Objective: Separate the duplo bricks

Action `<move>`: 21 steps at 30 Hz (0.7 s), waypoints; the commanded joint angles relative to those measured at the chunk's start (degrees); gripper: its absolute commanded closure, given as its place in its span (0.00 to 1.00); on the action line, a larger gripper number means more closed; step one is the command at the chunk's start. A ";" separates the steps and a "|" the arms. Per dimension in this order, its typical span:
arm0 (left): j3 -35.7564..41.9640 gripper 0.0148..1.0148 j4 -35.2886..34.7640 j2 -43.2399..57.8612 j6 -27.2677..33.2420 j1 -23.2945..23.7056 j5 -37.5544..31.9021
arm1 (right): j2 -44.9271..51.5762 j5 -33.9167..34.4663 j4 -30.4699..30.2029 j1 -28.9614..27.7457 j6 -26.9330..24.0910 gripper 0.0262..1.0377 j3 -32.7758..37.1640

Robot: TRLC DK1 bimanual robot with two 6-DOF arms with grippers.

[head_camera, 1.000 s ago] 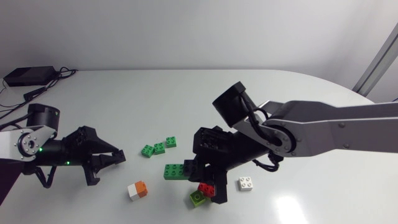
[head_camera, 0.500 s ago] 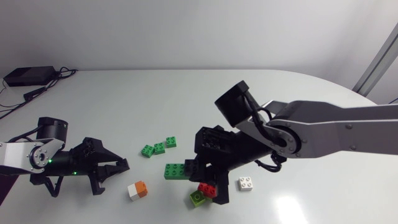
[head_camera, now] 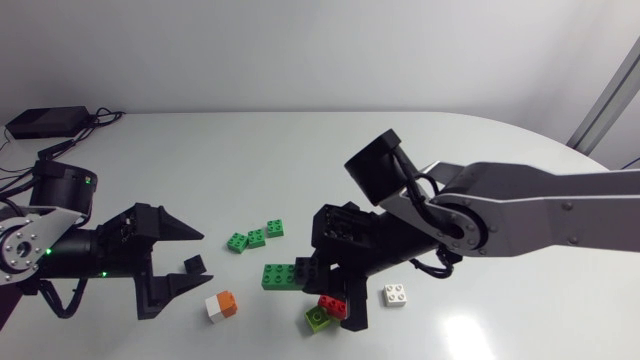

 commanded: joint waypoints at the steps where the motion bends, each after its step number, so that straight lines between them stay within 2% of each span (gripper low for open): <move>1: 2.08 0.04 -2.74 -2.16 -1.69 -3.35 1.31 | -0.99 -0.32 -0.24 0.81 0.96 0.82 0.29; 3: 2.96 0.04 -4.15 -2.69 -2.83 -6.08 2.37 | -0.90 -0.32 -0.24 1.69 1.40 0.82 0.64; 13: 4.54 0.04 -10.39 -5.86 -2.92 -13.81 3.25 | -0.11 0.29 -0.16 3.71 2.37 0.82 2.04; 21: 4.46 0.06 -10.74 -7.35 -4.50 -18.03 3.25 | 0.94 0.38 -0.33 5.29 3.25 0.82 3.71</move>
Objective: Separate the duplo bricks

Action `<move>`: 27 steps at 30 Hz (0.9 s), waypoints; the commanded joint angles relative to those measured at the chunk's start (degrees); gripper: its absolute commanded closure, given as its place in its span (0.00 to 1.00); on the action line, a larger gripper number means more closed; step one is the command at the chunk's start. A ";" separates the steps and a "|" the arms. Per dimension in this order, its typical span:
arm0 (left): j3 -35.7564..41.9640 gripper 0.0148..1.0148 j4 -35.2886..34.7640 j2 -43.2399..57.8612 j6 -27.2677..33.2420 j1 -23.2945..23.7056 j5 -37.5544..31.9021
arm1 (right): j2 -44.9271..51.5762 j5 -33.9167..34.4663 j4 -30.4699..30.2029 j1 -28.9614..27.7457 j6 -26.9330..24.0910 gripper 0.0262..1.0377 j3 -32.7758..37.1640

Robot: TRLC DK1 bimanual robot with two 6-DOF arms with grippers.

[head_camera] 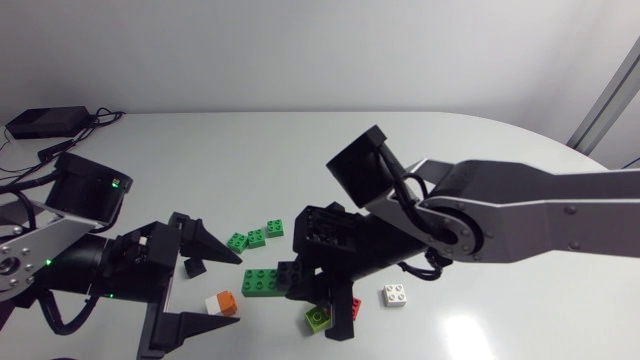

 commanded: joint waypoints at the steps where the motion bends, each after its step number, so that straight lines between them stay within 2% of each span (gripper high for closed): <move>1: 1.55 0.06 -0.20 -0.38 -1.36 -1.44 0.49 | 1.21 0.19 -0.38 1.40 1.26 0.82 1.66; 8: 1.29 0.12 3.14 2.00 -2.50 -2.41 0.49 | 1.56 0.36 -0.29 3.69 2.49 0.82 2.19; 10: 1.11 0.22 3.57 2.26 -2.85 -3.03 0.49 | 1.74 0.63 -0.29 4.31 2.67 0.82 2.28; 14: 1.20 0.52 4.37 2.70 -3.73 -3.20 0.49 | 1.91 0.71 -0.20 4.57 2.93 0.82 2.54; 15: 1.20 0.63 4.72 2.70 -3.99 -3.29 0.49 | 2.09 0.71 -0.20 4.57 2.93 0.82 2.63; 16: 1.11 0.66 4.81 2.70 -4.17 -3.20 0.49 | 2.09 0.80 -0.20 4.66 3.02 0.82 2.63; 24: 0.58 0.68 4.89 3.23 -3.99 -3.64 0.41 | 2.00 0.98 0.06 4.66 3.46 0.80 2.89; 25: 0.58 0.68 4.89 3.23 -3.91 -3.64 0.41 | 1.82 0.98 0.06 4.57 3.46 0.76 2.89; 27: 0.50 0.68 4.98 3.23 -3.82 -3.47 0.41 | 1.38 0.98 0.06 4.39 3.72 0.52 2.89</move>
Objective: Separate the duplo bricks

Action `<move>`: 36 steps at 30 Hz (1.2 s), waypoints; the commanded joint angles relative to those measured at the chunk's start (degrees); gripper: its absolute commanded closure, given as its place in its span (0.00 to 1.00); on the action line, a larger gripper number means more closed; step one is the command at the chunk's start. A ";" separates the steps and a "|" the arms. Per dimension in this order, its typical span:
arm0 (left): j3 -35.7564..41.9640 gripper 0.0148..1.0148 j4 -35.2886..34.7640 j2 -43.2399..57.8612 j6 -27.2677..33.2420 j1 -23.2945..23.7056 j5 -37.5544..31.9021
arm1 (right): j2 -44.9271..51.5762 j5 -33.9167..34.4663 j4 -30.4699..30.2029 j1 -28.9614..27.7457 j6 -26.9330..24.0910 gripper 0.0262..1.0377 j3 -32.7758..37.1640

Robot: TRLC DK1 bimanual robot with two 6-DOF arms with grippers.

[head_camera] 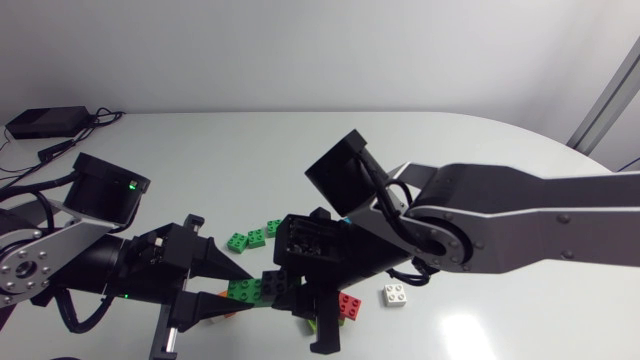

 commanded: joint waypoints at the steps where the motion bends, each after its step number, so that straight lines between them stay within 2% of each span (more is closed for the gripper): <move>1: 0.50 0.68 0.87 0.93 -0.60 0.27 -0.12 | 0.31 -0.33 -0.22 0.33 1.86 0.36 1.34; 2: 0.50 0.68 0.87 0.93 -0.52 0.62 -0.12 | 0.05 -0.33 -0.48 0.24 1.95 0.22 1.51; 3: 0.50 0.68 0.87 0.93 -0.34 0.89 -0.12 | -0.13 -0.33 -0.92 0.24 1.86 0.14 1.60; 17: -1.09 0.68 0.96 1.11 1.33 1.33 -0.91 | -1.97 -0.33 -3.30 0.33 1.86 0.15 2.66; 21: -1.70 0.68 0.96 1.11 1.86 0.80 -1.53 | -2.24 -0.33 -3.91 0.33 1.69 0.27 3.27; 24: -1.88 0.68 0.96 1.19 1.86 0.36 -1.53 | -1.97 -0.33 -4.00 0.59 1.69 0.30 3.62; 33: -2.05 0.68 1.49 1.55 1.86 -0.34 -1.88 | -0.57 -0.51 -4.00 1.38 1.16 0.77 3.62; 36: -1.88 0.68 1.49 1.63 1.86 -0.34 -1.88 | -0.48 -0.51 -4.18 1.56 0.98 0.79 3.45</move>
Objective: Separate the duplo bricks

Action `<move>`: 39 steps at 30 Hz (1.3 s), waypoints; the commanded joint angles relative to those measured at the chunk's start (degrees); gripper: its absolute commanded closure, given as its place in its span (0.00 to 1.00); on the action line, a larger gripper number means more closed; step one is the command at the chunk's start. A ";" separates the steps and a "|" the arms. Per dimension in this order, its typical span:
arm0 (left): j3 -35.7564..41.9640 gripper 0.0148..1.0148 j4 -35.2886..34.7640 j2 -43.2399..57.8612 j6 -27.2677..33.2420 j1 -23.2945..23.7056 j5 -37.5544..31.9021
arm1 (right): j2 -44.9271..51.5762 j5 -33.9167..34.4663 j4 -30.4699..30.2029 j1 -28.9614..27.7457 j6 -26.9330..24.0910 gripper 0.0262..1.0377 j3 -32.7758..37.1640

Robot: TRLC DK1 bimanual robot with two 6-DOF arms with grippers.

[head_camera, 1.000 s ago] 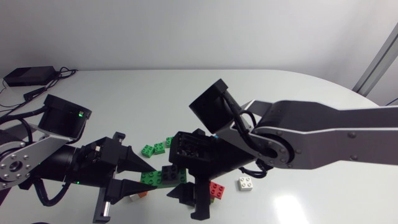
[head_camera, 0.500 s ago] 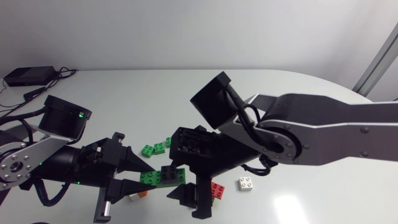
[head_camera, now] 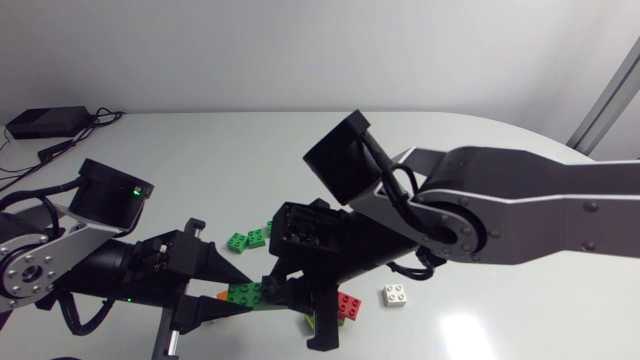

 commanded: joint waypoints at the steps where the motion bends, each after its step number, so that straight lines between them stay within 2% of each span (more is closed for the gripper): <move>1: -0.78 0.68 0.83 1.22 0.46 -0.04 -0.37 | 0.83 -0.55 -1.01 0.90 0.20 0.79 0.85; 4: -0.61 0.68 0.83 1.75 0.28 0.14 -0.37 | -0.05 -0.20 -1.01 1.34 -0.24 0.81 0.76; 11: 0.18 0.68 0.83 6.32 0.11 -0.12 0.33 | -1.98 6.30 1.54 5.12 -0.59 0.82 -1.26; 16: 0.71 0.68 0.83 6.58 0.11 -0.12 0.77 | -3.74 7.44 2.24 5.38 -0.15 0.82 -1.35; 19: 1.06 0.68 0.83 5.44 0.55 1.46 0.69 | -4.18 7.53 2.24 4.68 0.55 0.82 -0.65; 22: 2.03 0.68 0.83 3.68 1.87 6.12 0.60 | -3.74 7.27 2.42 3.10 0.90 0.82 0.06; 26: 3.96 0.68 1.27 5.53 6.87 15.34 0.51 | -2.33 5.95 3.48 0.73 1.08 0.81 0.58; 31: 5.72 0.68 6.90 11.42 10.83 26.42 0.16 | -0.31 5.60 4.44 0.55 1.69 0.81 1.55; 35: 5.98 0.68 13.05 17.74 12.41 31.34 -1.34 | 3.20 4.81 5.58 0.11 2.22 0.81 3.04; 39: 5.19 0.67 21.75 24.07 12.15 34.33 -3.62 | 7.77 4.37 6.90 0.11 2.39 0.81 5.15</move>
